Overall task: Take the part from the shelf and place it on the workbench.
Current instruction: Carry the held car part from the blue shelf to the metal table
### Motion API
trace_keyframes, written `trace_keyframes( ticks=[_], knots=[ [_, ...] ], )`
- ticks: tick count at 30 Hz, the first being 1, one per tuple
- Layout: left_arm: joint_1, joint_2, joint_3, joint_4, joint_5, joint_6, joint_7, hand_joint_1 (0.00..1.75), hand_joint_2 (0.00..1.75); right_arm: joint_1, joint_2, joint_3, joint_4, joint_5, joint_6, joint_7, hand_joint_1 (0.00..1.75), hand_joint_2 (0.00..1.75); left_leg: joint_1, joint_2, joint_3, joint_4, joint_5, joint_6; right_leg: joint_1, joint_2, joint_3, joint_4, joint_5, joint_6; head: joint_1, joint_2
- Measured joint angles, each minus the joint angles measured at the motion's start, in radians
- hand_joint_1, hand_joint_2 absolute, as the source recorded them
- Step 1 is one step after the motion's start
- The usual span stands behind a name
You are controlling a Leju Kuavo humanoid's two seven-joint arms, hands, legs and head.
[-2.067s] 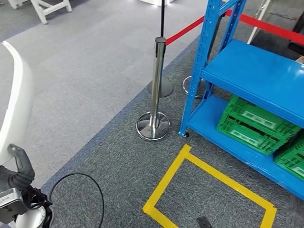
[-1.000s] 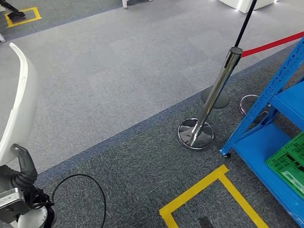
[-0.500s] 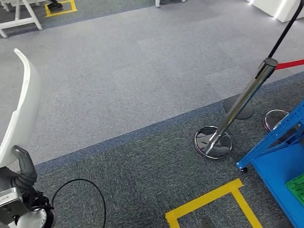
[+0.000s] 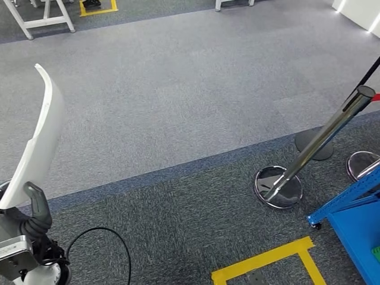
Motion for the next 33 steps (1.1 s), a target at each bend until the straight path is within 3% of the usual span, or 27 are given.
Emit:
trace_keyframes(
  ticks=[2, 4, 7, 8, 9, 10, 13, 15, 18, 20, 22, 23, 24, 25, 28, 29, 30, 33],
  knots=[
    [0.001, 0.003, -0.001, 0.000, 0.002, 0.000, 0.001, 1.75, 1.75, 0.001, 0.000, -0.001, 0.000, 0.000, 0.000, 0.001, 0.00, 0.00, 0.002, -0.001, -0.001, 0.002, -0.002, -0.007, 0.000, 0.000, 0.004, -0.005, 0.003, -0.010, 0.000, 0.000],
    [0.001, 0.006, -0.001, -0.001, 0.002, 0.000, 0.000, 1.75, 1.75, 0.001, 0.000, -0.001, 0.000, 0.000, -0.001, 0.001, 0.00, 0.00, 0.006, 0.001, -0.015, 0.042, -0.030, -0.018, -0.003, -0.003, 0.009, -0.009, 0.005, -0.021, -0.003, 0.000],
    [0.003, 0.008, -0.001, -0.002, 0.000, 0.000, -0.004, 1.75, 1.75, 0.000, 0.000, -0.002, 0.000, 0.000, -0.002, 0.001, 0.00, 0.00, 0.014, 0.002, -0.095, 0.221, -0.119, -0.033, -0.003, -0.007, 0.012, -0.011, 0.005, -0.028, -0.006, 0.000],
    [0.005, 0.007, -0.001, -0.002, -0.003, 0.000, -0.007, 1.75, 1.75, 0.001, 0.000, -0.003, 0.000, 0.001, -0.002, 0.002, 0.00, 0.00, 0.016, 0.002, -0.117, 0.267, -0.133, -0.035, -0.003, -0.009, 0.012, -0.010, 0.005, -0.028, -0.006, 0.000],
    [0.006, 0.006, 0.000, -0.002, -0.006, 0.000, -0.010, 1.75, 1.75, 0.001, 0.000, -0.004, 0.000, 0.002, -0.002, 0.002, 0.00, 0.00, 0.018, 0.002, -0.123, 0.279, -0.128, -0.036, -0.003, -0.010, 0.012, -0.010, 0.005, -0.028, -0.006, 0.000],
    [0.006, 0.005, 0.001, -0.002, -0.009, 0.000, -0.014, 1.75, 1.75, 0.002, 0.000, -0.004, 0.000, 0.003, -0.002, 0.003, 0.00, 0.00, 0.020, 0.003, -0.109, 0.251, -0.103, -0.035, -0.003, -0.011, 0.013, -0.010, 0.005, -0.028, -0.006, 0.000],
    [0.004, -0.001, 0.004, -0.002, -0.014, 0.000, -0.023, 1.75, 1.75, 0.000, 0.000, -0.006, 0.000, 0.006, -0.002, 0.003, 0.00, 0.00, 0.019, 0.004, -0.014, 0.057, -0.014, -0.025, -0.002, -0.010, 0.015, -0.009, 0.005, -0.024, -0.005, 0.000],
    [0.003, -0.005, 0.005, -0.002, -0.017, 0.000, -0.027, 1.75, 1.75, -0.001, 0.000, -0.007, 0.000, 0.007, -0.002, 0.003, 0.00, 0.00, 0.014, 0.005, 0.009, 0.002, -0.004, -0.020, -0.001, -0.010, 0.010, -0.009, 0.009, -0.014, -0.004, 0.000],
    [0.002, -0.011, 0.008, -0.002, -0.019, 0.000, -0.030, 1.75, 1.75, -0.001, 0.001, -0.007, 0.000, 0.009, -0.002, 0.003, 0.00, 0.00, 0.013, 0.005, 0.008, -0.014, 0.010, -0.003, -0.005, -0.010, 0.003, -0.007, 0.004, 0.005, -0.004, 0.000],
    [0.001, -0.017, 0.010, -0.002, -0.021, 0.000, -0.033, 1.75, 1.75, -0.001, 0.001, -0.007, 0.000, 0.010, -0.002, 0.003, 0.00, 0.00, 0.015, 0.007, 0.005, -0.028, 0.025, 0.012, -0.005, -0.008, -0.022, 0.052, -0.048, 0.010, -0.002, 0.000],
    [0.000, -0.022, 0.012, -0.002, -0.021, 0.000, -0.034, 1.75, 1.75, -0.001, 0.001, -0.008, 0.000, 0.012, -0.002, 0.002, 0.00, 0.00, 0.012, 0.009, -0.007, -0.029, 0.035, 0.019, -0.004, -0.006, -0.067, 0.173, -0.124, 0.012, 0.000, 0.000],
    [0.001, -0.024, 0.013, -0.002, -0.021, 0.000, -0.034, 1.75, 1.75, 0.000, 0.001, -0.008, 0.000, 0.013, -0.002, 0.002, 0.00, 0.00, 0.010, 0.009, -0.015, -0.029, 0.039, 0.020, -0.004, -0.006, -0.082, 0.223, -0.146, 0.014, 0.001, 0.000],
    [0.001, -0.025, 0.014, -0.002, -0.021, 0.000, -0.034, 1.75, 1.75, 0.000, 0.001, -0.008, 0.000, 0.013, -0.002, 0.002, 0.00, 0.00, 0.009, 0.009, -0.022, -0.028, 0.044, 0.020, -0.004, -0.006, -0.083, 0.244, -0.149, 0.015, 0.001, 0.000],
    [0.001, -0.026, 0.015, -0.002, -0.021, 0.000, -0.034, 1.75, 1.75, 0.000, 0.001, -0.008, 0.000, 0.014, -0.002, 0.001, 0.00, 0.00, 0.008, 0.009, -0.029, -0.027, 0.050, 0.019, -0.004, -0.006, -0.065, 0.226, -0.135, 0.016, 0.001, 0.000],
    [0.001, -0.029, 0.019, -0.002, -0.020, 0.000, -0.034, 1.75, 1.75, -0.003, 0.001, -0.008, 0.000, 0.015, -0.002, -0.001, 0.00, 0.00, 0.009, 0.008, -0.047, -0.018, 0.063, 0.009, -0.003, -0.005, 0.060, 0.032, -0.064, 0.012, 0.001, 0.000],
    [0.001, -0.029, 0.020, -0.002, -0.020, 0.000, -0.035, 1.75, 1.75, -0.004, 0.001, -0.008, 0.000, 0.015, -0.002, -0.001, 0.00, 0.00, 0.008, 0.008, -0.051, -0.014, 0.067, 0.003, -0.001, -0.002, 0.085, -0.011, -0.053, 0.009, 0.000, 0.000],
    [0.001, -0.030, 0.020, -0.002, -0.020, 0.000, -0.035, 1.75, 1.75, -0.004, 0.001, -0.008, 0.000, 0.016, -0.002, -0.002, 0.00, 0.00, 0.008, 0.007, -0.053, -0.011, 0.071, -0.002, 0.001, 0.000, 0.093, -0.030, -0.050, 0.005, 0.000, 0.000],
    [0.001, -0.031, 0.022, -0.002, -0.020, 0.000, -0.036, 1.75, 1.75, -0.002, 0.001, -0.008, 0.000, 0.017, -0.002, -0.003, 0.00, 0.00, 0.008, 0.006, -0.060, -0.006, 0.075, -0.019, 0.001, -0.002, 0.075, -0.032, -0.037, -0.013, -0.002, 0.000]
  ],
)
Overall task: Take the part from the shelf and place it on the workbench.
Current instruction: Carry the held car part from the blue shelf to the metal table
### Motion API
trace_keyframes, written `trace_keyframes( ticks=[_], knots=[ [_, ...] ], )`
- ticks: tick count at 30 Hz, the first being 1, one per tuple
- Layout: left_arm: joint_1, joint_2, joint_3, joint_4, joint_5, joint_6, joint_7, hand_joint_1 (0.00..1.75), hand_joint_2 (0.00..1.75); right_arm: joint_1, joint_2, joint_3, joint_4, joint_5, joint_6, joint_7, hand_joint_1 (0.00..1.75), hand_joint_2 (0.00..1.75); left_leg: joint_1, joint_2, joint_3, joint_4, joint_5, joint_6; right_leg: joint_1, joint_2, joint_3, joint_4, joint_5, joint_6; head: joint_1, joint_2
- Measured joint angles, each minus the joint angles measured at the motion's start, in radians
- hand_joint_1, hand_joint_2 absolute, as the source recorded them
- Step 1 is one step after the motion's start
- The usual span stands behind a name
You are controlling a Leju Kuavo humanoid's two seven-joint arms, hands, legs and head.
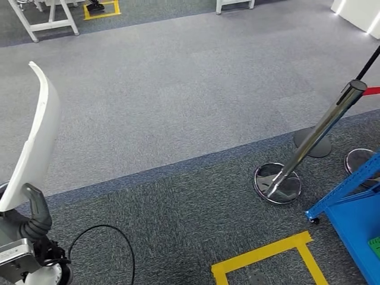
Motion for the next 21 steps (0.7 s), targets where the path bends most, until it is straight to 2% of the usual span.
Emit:
trace_keyframes(
  ticks=[1, 2, 3, 4, 5, 6, 7, 8, 10, 11, 12, 15, 16, 17, 18, 20, 21],
  knots=[
    [0.000, 0.000, 0.001, 0.000, 0.000, 0.000, 0.000, 1.75, 1.75, 0.000, 0.000, 0.000, 0.000, 0.000, 0.000, 0.000, 0.00, 0.00, 0.001, 0.000, -0.006, 0.015, -0.021, -0.006, -0.002, -0.003, -0.006, -0.002, 0.008, -0.008, -0.001, 0.000],
    [0.001, 0.000, 0.003, 0.000, 0.000, 0.000, 0.000, 1.75, 1.75, 0.000, 0.000, -0.001, 0.000, 0.001, 0.000, 0.000, 0.00, 0.00, 0.003, 0.001, -0.018, 0.049, -0.059, -0.012, -0.003, -0.006, -0.012, -0.003, 0.017, -0.016, -0.001, 0.000],
    [0.001, 0.000, 0.004, 0.000, 0.000, 0.000, 0.000, 1.75, 1.75, 0.000, 0.000, -0.001, 0.000, 0.002, 0.000, 0.000, 0.00, 0.00, 0.005, 0.001, -0.032, 0.103, -0.110, -0.017, -0.003, -0.008, -0.018, -0.002, 0.026, -0.020, -0.002, 0.000],
    [0.001, 0.000, 0.005, 0.000, 0.000, 0.000, 0.000, 1.75, 1.75, 0.000, 0.000, -0.002, 0.000, 0.002, 0.000, 0.000, 0.00, 0.00, 0.008, 0.001, -0.047, 0.169, -0.159, -0.022, -0.002, -0.009, -0.026, -0.002, 0.034, -0.022, -0.003, 0.000],
    [0.002, 0.000, 0.005, 0.000, 0.000, 0.000, 0.000, 1.75, 1.75, 0.001, 0.000, -0.002, 0.000, 0.003, 0.000, 0.000, 0.00, 0.00, 0.010, 0.001, -0.056, 0.228, -0.193, -0.025, -0.001, -0.011, -0.034, 0.000, 0.042, -0.022, -0.003, 0.000],
    [0.002, 0.000, 0.006, 0.000, 0.000, 0.000, 0.000, 1.75, 1.75, 0.002, 0.000, -0.003, 0.000, 0.004, 0.001, 0.000, 0.00, 0.00, 0.011, 0.001, -0.054, 0.263, -0.207, -0.027, 0.000, -0.012, -0.044, 0.001, 0.049, -0.021, -0.003, 0.000],
    [0.003, 0.000, 0.006, 0.000, 0.000, 0.000, 0.000, 1.75, 1.75, 0.002, 0.000, -0.003, 0.000, 0.004, 0.001, 0.000, 0.00, 0.00, 0.012, 0.002, -0.036, 0.260, -0.199, -0.027, 0.001, -0.014, -0.054, 0.002, 0.054, -0.021, -0.003, 0.000],
    [0.003, 0.000, 0.007, 0.000, 0.000, 0.000, 0.000, 1.75, 1.75, 0.002, 0.000, -0.003, 0.000, 0.004, 0.001, 0.000, 0.00, 0.00, 0.012, 0.002, 0.001, 0.217, -0.177, -0.025, 0.001, -0.014, -0.062, 0.003, 0.059, -0.019, -0.003, 0.000],
    [0.002, 0.000, 0.007, 0.000, -0.001, 0.000, 0.000, 1.75, 1.75, 0.002, 0.000, -0.003, 0.000, 0.004, 0.002, 0.000, 0.00, 0.00, 0.012, 0.002, 0.099, 0.072, -0.134, -0.018, 0.002, -0.014, -0.070, 0.004, 0.066, -0.015, -0.003, 0.000],
    [0.002, 0.000, 0.007, 0.000, -0.002, 0.000, -0.001, 1.75, 1.75, 0.001, 0.000, -0.003, 0.000, 0.004, 0.002, 0.000, 0.00, 0.00, 0.009, 0.003, 0.135, 0.015, -0.123, -0.013, 0.003, -0.015, -0.071, 0.004, 0.069, -0.010, -0.002, 0.000],
    [0.001, 0.000, 0.007, 0.000, -0.003, 0.000, -0.001, 1.75, 1.75, 0.001, 0.000, -0.004, 0.000, 0.004, 0.003, 0.000, 0.00, 0.00, 0.007, 0.003, 0.154, -0.020, -0.122, -0.008, 0.003, -0.015, -0.072, 0.004, 0.073, -0.005, -0.003, 0.000],
    [0.001, -0.001, 0.009, 0.000, -0.008, 0.000, 0.001, 1.75, 1.75, 0.000, 0.001, -0.006, 0.000, 0.001, 0.006, 0.001, 0.00, 0.00, 0.001, 0.004, 0.153, -0.042, -0.114, 0.011, 0.000, -0.014, -0.078, 0.003, 0.081, 0.012, -0.002, 0.000],
    [0.000, -0.002, 0.010, 0.000, -0.009, 0.000, 0.002, 1.75, 1.75, 0.000, 0.002, -0.007, 0.000, 0.001, 0.007, 0.001, 0.00, 0.00, 0.002, 0.004, 0.152, -0.047, -0.106, 0.020, -0.001, -0.012, -0.087, 0.015, 0.070, 0.016, -0.001, 0.000],
    [0.000, -0.004, 0.010, 0.000, -0.010, 0.000, 0.002, 1.75, 1.75, 0.000, 0.002, -0.008, 0.000, 0.000, 0.007, 0.001, 0.00, 0.00, 0.003, 0.005, 0.149, -0.053, -0.098, 0.028, -0.001, -0.010, -0.103, 0.046, 0.048, 0.019, 0.001, 0.000],
    [0.000, -0.005, 0.011, 0.000, -0.012, 0.000, 0.002, 1.75, 1.75, 0.000, 0.002, -0.009, 0.000, 0.000, 0.008, 0.001, 0.00, 0.00, 0.004, 0.006, 0.145, -0.055, -0.092, 0.034, -0.002, -0.007, -0.128, 0.100, 0.013, 0.021, 0.004, 0.000],
    [0.002, -0.008, 0.012, 0.000, -0.019, 0.000, 0.003, 1.75, 1.75, 0.001, 0.002, -0.013, 0.000, -0.001, 0.010, 0.002, 0.00, 0.00, 0.001, 0.006, 0.133, -0.053, -0.085, 0.039, -0.001, -0.005, -0.182, 0.232, -0.052, 0.024, 0.007, 0.000],
    [0.003, -0.009, 0.013, 0.000, -0.022, 0.000, 0.003, 1.75, 1.75, 0.002, 0.002, -0.015, 0.000, -0.002, 0.012, 0.002, 0.00, 0.00, 0.000, 0.006, 0.128, -0.052, -0.083, 0.040, -0.001, -0.005, -0.197, 0.274, -0.065, 0.025, 0.007, 0.000]
  ],
)
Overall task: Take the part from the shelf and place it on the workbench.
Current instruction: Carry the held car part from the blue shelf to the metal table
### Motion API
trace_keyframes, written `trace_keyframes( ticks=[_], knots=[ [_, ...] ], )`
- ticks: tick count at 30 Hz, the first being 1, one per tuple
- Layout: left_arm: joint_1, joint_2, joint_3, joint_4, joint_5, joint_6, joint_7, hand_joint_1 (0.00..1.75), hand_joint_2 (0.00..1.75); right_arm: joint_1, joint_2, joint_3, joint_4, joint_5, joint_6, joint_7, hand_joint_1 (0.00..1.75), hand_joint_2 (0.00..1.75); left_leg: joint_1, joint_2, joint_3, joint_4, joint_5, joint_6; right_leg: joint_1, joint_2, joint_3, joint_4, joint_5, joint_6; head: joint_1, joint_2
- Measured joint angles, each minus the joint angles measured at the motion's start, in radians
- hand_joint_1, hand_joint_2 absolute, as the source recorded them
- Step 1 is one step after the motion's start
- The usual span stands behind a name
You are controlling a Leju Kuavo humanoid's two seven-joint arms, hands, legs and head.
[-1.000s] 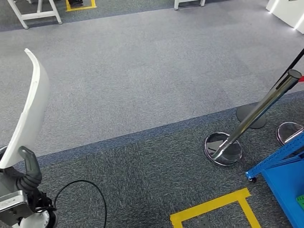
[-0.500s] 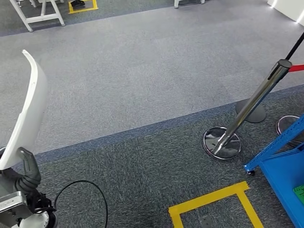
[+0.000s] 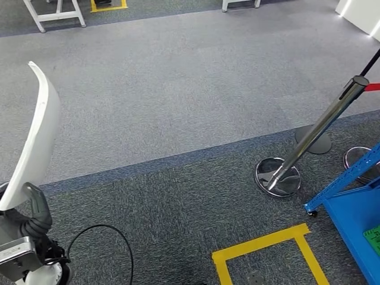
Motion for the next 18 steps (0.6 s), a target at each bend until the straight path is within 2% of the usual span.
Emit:
trace_keyframes(
  ticks=[1, 2, 3, 4, 5, 6, 9, 11, 12, 14, 15, 16, 17, 18],
  knots=[
    [0.001, -0.001, 0.000, 0.000, -0.003, 0.000, 0.001, 1.75, 1.75, 0.001, 0.000, -0.001, 0.000, 0.000, 0.002, 0.001, 0.00, 0.00, -0.001, 0.000, -0.004, 0.002, 0.002, 0.000, 0.000, 0.000, 0.004, 0.004, 0.007, 0.001, 0.000, 0.000],
    [0.001, -0.002, 0.000, 0.000, -0.004, 0.000, 0.004, 1.75, 1.75, 0.001, 0.000, -0.002, 0.000, 0.000, 0.003, 0.002, 0.00, 0.00, -0.001, 0.000, -0.007, 0.006, 0.003, -0.001, 0.000, 0.000, 0.028, -0.032, 0.031, 0.001, 0.000, 0.000],
    [0.001, -0.002, 0.000, 0.000, -0.004, 0.000, 0.007, 1.75, 1.75, 0.000, 0.000, -0.002, 0.000, 0.001, 0.004, 0.003, 0.00, 0.00, 0.000, -0.001, -0.008, 0.011, 0.002, -0.003, -0.001, 0.000, 0.069, -0.101, 0.064, 0.000, 0.000, 0.000],
    [0.001, -0.003, 0.000, 0.000, -0.003, 0.000, 0.010, 1.75, 1.75, -0.001, 0.000, -0.002, 0.000, 0.003, 0.004, 0.005, 0.00, 0.00, -0.002, -0.001, -0.011, 0.016, 0.000, -0.006, -0.001, 0.000, 0.109, -0.171, 0.086, -0.001, 0.000, 0.000],
    [0.001, -0.003, 0.000, 0.000, -0.002, 0.000, 0.014, 1.75, 1.75, -0.002, 0.000, -0.002, 0.000, 0.004, 0.004, 0.006, 0.00, 0.00, -0.003, -0.001, -0.015, 0.023, -0.002, -0.010, 0.000, 0.001, 0.141, -0.226, 0.100, -0.004, 0.000, 0.000],
    [0.000, -0.002, 0.000, 0.000, 0.000, 0.000, 0.017, 1.75, 1.75, -0.003, 0.000, -0.002, 0.000, 0.006, 0.005, 0.006, 0.00, 0.00, -0.005, -0.001, -0.019, 0.029, -0.003, -0.015, 0.001, 0.002, 0.158, -0.258, 0.104, -0.008, 0.000, 0.000],
    [0.000, -0.002, -0.002, 0.000, 0.009, 0.000, 0.025, 1.75, 1.75, 0.001, 0.000, -0.003, 0.000, 0.007, 0.006, 0.006, 0.00, 0.00, -0.004, -0.001, -0.029, 0.037, -0.002, -0.029, 0.003, 0.002, 0.159, -0.267, 0.107, -0.023, -0.001, 0.000],
    [0.000, 0.000, -0.003, 0.000, 0.017, 0.000, 0.030, 1.75, 1.75, 0.001, 0.000, -0.003, 0.000, 0.008, 0.006, 0.005, 0.00, 0.00, -0.001, -0.001, -0.043, 0.071, -0.029, -0.040, 0.001, 0.000, 0.158, -0.271, 0.113, -0.034, -0.002, 0.000],
    [0.000, 0.001, -0.004, 0.000, 0.022, 0.000, 0.032, 1.75, 1.75, -0.001, 0.000, -0.004, 0.000, 0.008, 0.006, 0.004, 0.00, 0.00, 0.001, -0.001, -0.064, 0.119, -0.059, -0.046, 0.000, 0.000, 0.156, -0.273, 0.116, -0.039, -0.002, 0.000],
    [0.001, 0.003, -0.007, 0.000, 0.034, 0.000, 0.029, 1.75, 1.75, -0.002, 0.000, -0.004, 0.000, 0.010, 0.007, 0.002, 0.00, 0.00, 0.006, -0.001, -0.125, 0.258, -0.125, -0.054, 0.002, -0.002, 0.150, -0.272, 0.118, -0.043, -0.003, 0.000],
    [0.001, 0.004, -0.008, 0.000, 0.037, 0.000, 0.025, 1.75, 1.75, -0.001, 0.000, -0.004, 0.000, 0.011, 0.007, 0.002, 0.00, 0.00, 0.008, -0.001, -0.149, 0.312, -0.142, -0.056, 0.002, -0.003, 0.148, -0.272, 0.119, -0.044, -0.003, 0.000],
    [0.002, 0.004, -0.008, 0.000, 0.035, 0.000, 0.020, 1.75, 1.75, 0.000, 0.000, -0.004, 0.000, 0.012, 0.008, 0.001, 0.00, 0.00, 0.010, -0.001, -0.157, 0.332, -0.139, -0.057, 0.002, -0.005, 0.146, -0.272, 0.120, -0.044, -0.003, 0.000],
    [0.002, 0.004, -0.008, 0.000, 0.024, 0.000, 0.016, 1.75, 1.75, 0.001, 0.000, -0.004, 0.000, 0.014, 0.009, 0.001, 0.00, 0.00, 0.012, 0.000, -0.145, 0.310, -0.116, -0.057, 0.003, -0.007, 0.146, -0.272, 0.121, -0.044, -0.003, 0.000],
    [0.002, 0.004, -0.007, 0.000, 0.005, 0.000, 0.014, 1.75, 1.75, 0.001, 0.000, -0.005, 0.000, 0.015, 0.011, 0.001, 0.00, 0.00, 0.013, 0.002, -0.117, 0.252, -0.079, -0.056, 0.003, -0.010, 0.148, -0.272, 0.121, -0.044, -0.003, 0.000]
  ],
)
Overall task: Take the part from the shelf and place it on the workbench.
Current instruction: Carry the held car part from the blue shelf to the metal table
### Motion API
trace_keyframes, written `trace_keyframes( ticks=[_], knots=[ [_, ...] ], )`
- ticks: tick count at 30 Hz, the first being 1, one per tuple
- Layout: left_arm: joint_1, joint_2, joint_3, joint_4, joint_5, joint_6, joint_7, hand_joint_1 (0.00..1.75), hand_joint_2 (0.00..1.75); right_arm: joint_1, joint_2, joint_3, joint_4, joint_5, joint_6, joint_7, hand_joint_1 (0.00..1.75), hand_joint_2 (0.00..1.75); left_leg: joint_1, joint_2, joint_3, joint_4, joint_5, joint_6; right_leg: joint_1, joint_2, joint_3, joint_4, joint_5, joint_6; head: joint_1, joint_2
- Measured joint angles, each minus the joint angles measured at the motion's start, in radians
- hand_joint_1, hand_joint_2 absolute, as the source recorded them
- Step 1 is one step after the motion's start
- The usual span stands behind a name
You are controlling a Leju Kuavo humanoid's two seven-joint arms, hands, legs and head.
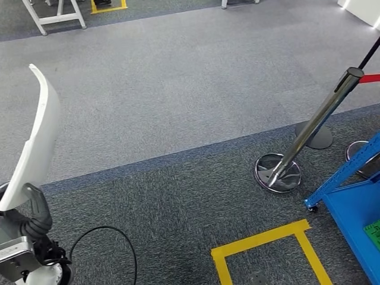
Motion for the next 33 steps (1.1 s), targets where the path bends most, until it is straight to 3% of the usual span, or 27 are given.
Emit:
trace_keyframes(
  ticks=[2, 3, 4, 6, 8, 11, 12, 13, 14, 15, 17, 19, 21, 23, 24, 26, 28, 29, 30, 31, 33],
  knots=[
    [-0.001, 0.000, 0.000, 0.000, -0.040, 0.000, 0.005, 1.75, 1.75, -0.001, 0.000, -0.001, 0.000, 0.002, 0.004, 0.000, 0.00, 0.00, -0.003, 0.024, 0.066, -0.141, 0.060, 0.005, 0.003, -0.006, 0.001, 0.001, 0.000, 0.003, 0.000, 0.000],
    [-0.002, -0.001, 0.000, 0.000, -0.050, 0.000, 0.010, 1.75, 1.75, -0.001, 0.000, -0.002, 0.000, 0.002, 0.005, 0.000, 0.00, 0.00, -0.006, 0.034, 0.084, -0.186, 0.072, 0.009, 0.005, -0.011, 0.000, 0.003, 0.000, 0.007, 0.000, 0.000],
    [-0.003, -0.001, 0.000, 0.000, -0.054, 0.000, 0.016, 1.75, 1.75, -0.001, 0.000, -0.003, 0.000, 0.002, 0.006, -0.001, 0.00, 0.00, -0.009, 0.040, 0.090, -0.208, 0.073, 0.013, 0.006, -0.017, -0.003, 0.004, 0.001, 0.012, 0.000, 0.000],
    [-0.001, 0.001, 0.001, 0.000, -0.055, 0.000, 0.023, 1.75, 1.75, -0.001, 0.000, -0.004, 0.000, 0.001, 0.010, -0.002, 0.00, 0.00, -0.012, 0.028, 0.084, -0.216, 0.077, 0.026, 0.005, -0.031, -0.007, 0.004, 0.002, 0.024, 0.002, 0.000],
    [0.000, 0.003, 0.001, 0.000, -0.060, 0.000, 0.024, 1.75, 1.75, -0.002, 0.000, -0.005, 0.000, 0.002, 0.014, -0.003, 0.00, 0.00, -0.011, 0.015, 0.082, -0.224, 0.087, 0.041, 0.002, -0.024, -0.021, 0.028, -0.019, 0.034, 0.004, 0.000],
    [0.001, 0.004, 0.000, 0.000, -0.070, 0.000, 0.024, 1.75, 1.75, -0.003, 0.000, -0.006, 0.000, 0.002, 0.016, -0.004, 0.00, 0.00, -0.011, -0.003, 0.076, -0.227, 0.095, 0.055, 0.001, 0.006, -0.101, 0.201, -0.112, 0.040, 0.008, 0.000],
    [0.002, 0.004, 0.000, 0.000, -0.075, 0.000, 0.023, 1.75, 1.75, -0.001, 0.000, -0.006, 0.000, 0.003, 0.018, -0.005, 0.00, 0.00, -0.012, -0.010, 0.074, -0.227, 0.096, 0.056, 0.001, 0.009, -0.128, 0.259, -0.134, 0.041, 0.009, 0.000],
    [0.003, 0.005, 0.000, 0.000, -0.080, 0.000, 0.023, 1.75, 1.75, 0.000, 0.000, -0.006, 0.000, 0.003, 0.019, -0.005, 0.00, 0.00, -0.012, -0.018, 0.072, -0.226, 0.098, 0.056, 0.001, 0.010, -0.140, 0.286, -0.137, 0.042, 0.009, 0.000],
    [0.004, 0.006, 0.000, 0.000, -0.084, 0.000, 0.023, 1.75, 1.75, 0.000, 0.000, -0.006, 0.000, 0.004, 0.019, -0.006, 0.00, 0.00, -0.012, -0.027, 0.071, -0.225, 0.099, 0.055, 0.001, 0.011, -0.132, 0.273, -0.120, 0.042, 0.009, 0.000],
    [0.005, 0.007, 0.000, 0.000, -0.086, 0.000, 0.023, 1.75, 1.75, 0.000, 0.000, -0.006, 0.000, 0.005, 0.020, -0.007, 0.00, 0.00, -0.012, -0.036, 0.070, -0.224, 0.100, 0.053, -0.001, 0.016, -0.104, 0.221, -0.088, 0.042, 0.009, 0.000],
    [0.005, 0.009, 0.000, 0.000, -0.087, 0.000, 0.023, 1.75, 1.75, 0.000, 0.000, -0.007, 0.000, 0.006, 0.020, -0.009, 0.00, 0.00, -0.012, -0.053, 0.066, -0.214, 0.099, 0.046, -0.005, 0.048, -0.032, 0.083, -0.034, 0.042, 0.009, 0.000],
    [0.005, 0.010, -0.001, 0.000, -0.087, 0.000, 0.024, 1.75, 1.75, 0.000, 0.000, -0.008, 0.000, 0.008, 0.020, -0.010, 0.00, 0.00, -0.012, -0.069, 0.057, -0.205, 0.099, 0.035, -0.007, 0.072, 0.007, 0.016, -0.023, 0.037, 0.008, 0.000],
    [0.006, 0.011, -0.002, 0.000, -0.089, 0.000, 0.024, 1.75, 1.75, 0.000, 0.000, -0.009, 0.000, 0.009, 0.019, -0.010, 0.00, 0.00, -0.009, -0.085, 0.049, -0.205, 0.105, 0.024, -0.005, 0.059, 0.011, 0.013, -0.021, 0.027, 0.008, 0.000],
    [0.008, 0.013, -0.002, 0.000, -0.090, 0.000, 0.025, 1.75, 1.75, -0.001, 0.000, -0.010, 0.000, 0.010, 0.019, -0.010, 0.00, 0.00, -0.009, -0.073, 0.038, -0.184, 0.090, 0.014, -0.006, 0.040, 0.011, 0.010, -0.017, 0.016, 0.005, 0.000],
    [0.008, 0.014, -0.002, 0.000, -0.090, 0.000, 0.025, 1.75, 1.75, -0.001, 0.000, -0.011, 0.000, 0.011, 0.019, -0.010, 0.00, 0.00, -0.008, -0.056, 0.023, -0.149, 0.067, 0.009, -0.007, 0.029, 0.010, 0.008, -0.015, 0.011, 0.002, 0.000],
    [0.009, 0.016, -0.003, 0.000, -0.091, 0.000, 0.025, 1.75, 1.75, 0.000, 0.000, -0.012, 0.000, 0.011, 0.019, -0.010, 0.00, 0.00, -0.006, -0.025, -0.031, -0.025, 0.001, 0.000, -0.005, 0.006, 0.009, 0.008, -0.016, 0.005, -0.002, 0.000],
    [0.011, 0.017, -0.003, 0.000, -0.091, 0.000, 0.025, 1.75, 1.75, 0.002, 0.000, -0.012, 0.000, 0.011, 0.019, -0.010, 0.00, 0.00, -0.003, -0.016, -0.074, 0.076, -0.034, -0.005, -0.003, -0.019, 0.007, 0.008, -0.016, 0.004, -0.002, 0.000],
    [0.012, 0.017, -0.003, 0.000, -0.091, 0.000, 0.025, 1.75, 1.75, 0.002, 0.000, -0.012, 0.000, 0.011, 0.019, -0.009, 0.00, 0.00, -0.002, -0.014, -0.071, 0.076, -0.024, -0.004, -0.002, -0.030, 0.007, 0.009, -0.017, 0.004, -0.002, 0.000],
    [0.012, 0.018, -0.003, 0.000, -0.091, 0.000, 0.025, 1.75, 1.75, 0.001, 0.000, -0.012, 0.000, 0.011, 0.020, -0.010, 0.00, 0.00, -0.002, -0.010, -0.049, 0.035, 0.003, -0.003, -0.002, -0.041, 0.008, 0.009, -0.017, 0.004, -0.002, 0.000],
    [0.012, 0.019, -0.003, 0.000, -0.092, 0.000, 0.026, 1.75, 1.75, 0.000, 0.000, -0.012, 0.000, 0.011, 0.020, -0.010, 0.00, 0.00, -0.003, 0.004, -0.012, -0.035, 0.040, 0.002, -0.002, -0.051, 0.010, 0.009, -0.018, 0.005, -0.002, 0.000],
    [0.010, 0.020, -0.004, 0.000, -0.094, 0.000, 0.027, 1.75, 1.75, -0.001, 0.001, -0.012, 0.000, 0.012, 0.020, -0.011, 0.00, 0.00, -0.013, 0.051, 0.052, -0.163, 0.081, 0.014, 0.002, -0.068, 0.013, 0.009, -0.021, 0.011, -0.002, 0.000]
  ],
)
